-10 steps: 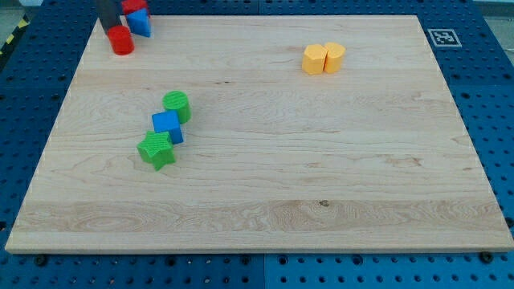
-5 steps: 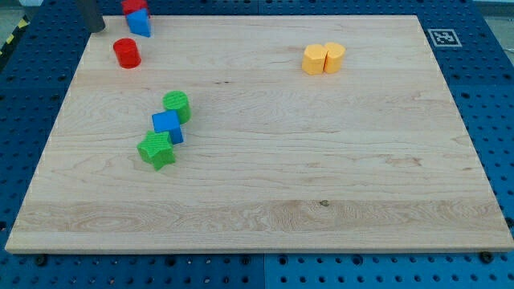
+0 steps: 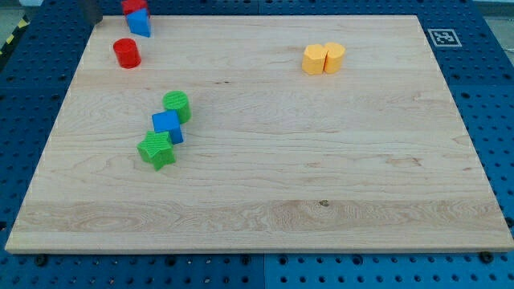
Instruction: Slide the red circle towards the yellow hexagon
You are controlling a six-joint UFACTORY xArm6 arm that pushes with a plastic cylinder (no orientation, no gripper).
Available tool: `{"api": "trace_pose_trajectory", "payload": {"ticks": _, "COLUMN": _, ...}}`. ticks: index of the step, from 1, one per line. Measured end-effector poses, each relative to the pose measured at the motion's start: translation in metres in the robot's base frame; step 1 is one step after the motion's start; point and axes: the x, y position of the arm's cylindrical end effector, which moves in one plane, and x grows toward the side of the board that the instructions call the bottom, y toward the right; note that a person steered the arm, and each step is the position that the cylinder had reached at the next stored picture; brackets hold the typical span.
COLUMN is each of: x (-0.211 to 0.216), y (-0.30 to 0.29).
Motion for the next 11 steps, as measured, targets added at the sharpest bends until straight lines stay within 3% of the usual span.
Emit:
{"api": "trace_pose_trajectory", "payload": {"ticks": 2, "x": 0.092, "y": 0.001}}
{"api": "trace_pose_trajectory", "payload": {"ticks": 3, "x": 0.102, "y": 0.001}}
{"api": "trace_pose_trajectory", "payload": {"ticks": 7, "x": 0.108, "y": 0.111}}
{"api": "trace_pose_trajectory", "payload": {"ticks": 9, "x": 0.083, "y": 0.118}}
{"api": "trace_pose_trajectory", "payload": {"ticks": 11, "x": 0.09, "y": 0.158}}
